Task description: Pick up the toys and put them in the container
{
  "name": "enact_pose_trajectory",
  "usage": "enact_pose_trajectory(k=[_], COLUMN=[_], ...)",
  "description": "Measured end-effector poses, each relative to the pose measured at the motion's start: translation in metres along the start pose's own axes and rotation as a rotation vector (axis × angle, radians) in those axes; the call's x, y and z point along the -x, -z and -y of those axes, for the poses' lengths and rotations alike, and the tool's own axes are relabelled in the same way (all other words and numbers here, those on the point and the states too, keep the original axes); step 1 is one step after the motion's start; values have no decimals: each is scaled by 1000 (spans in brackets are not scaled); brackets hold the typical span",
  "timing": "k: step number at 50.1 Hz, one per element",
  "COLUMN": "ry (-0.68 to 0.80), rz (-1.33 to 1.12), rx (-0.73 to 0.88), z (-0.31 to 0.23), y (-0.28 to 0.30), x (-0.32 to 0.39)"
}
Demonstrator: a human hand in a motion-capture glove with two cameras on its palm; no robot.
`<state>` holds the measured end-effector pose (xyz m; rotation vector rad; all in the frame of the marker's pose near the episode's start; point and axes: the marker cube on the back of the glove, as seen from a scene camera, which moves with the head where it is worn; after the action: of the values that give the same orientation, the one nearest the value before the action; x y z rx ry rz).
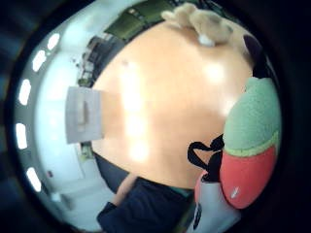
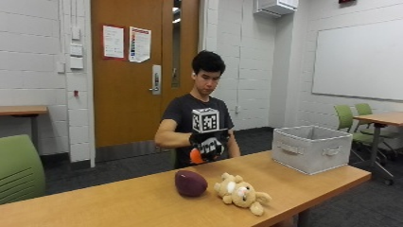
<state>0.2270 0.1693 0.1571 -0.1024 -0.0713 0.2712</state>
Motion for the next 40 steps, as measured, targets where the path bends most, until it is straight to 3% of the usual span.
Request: enact_pose_trajectory(k=[15,22,40], ry=[82,167,420], rz=[55,67,77], rx=[-164,-214,-228], z=[46,68,64], y=[144,193,239], x=[74,145,363])
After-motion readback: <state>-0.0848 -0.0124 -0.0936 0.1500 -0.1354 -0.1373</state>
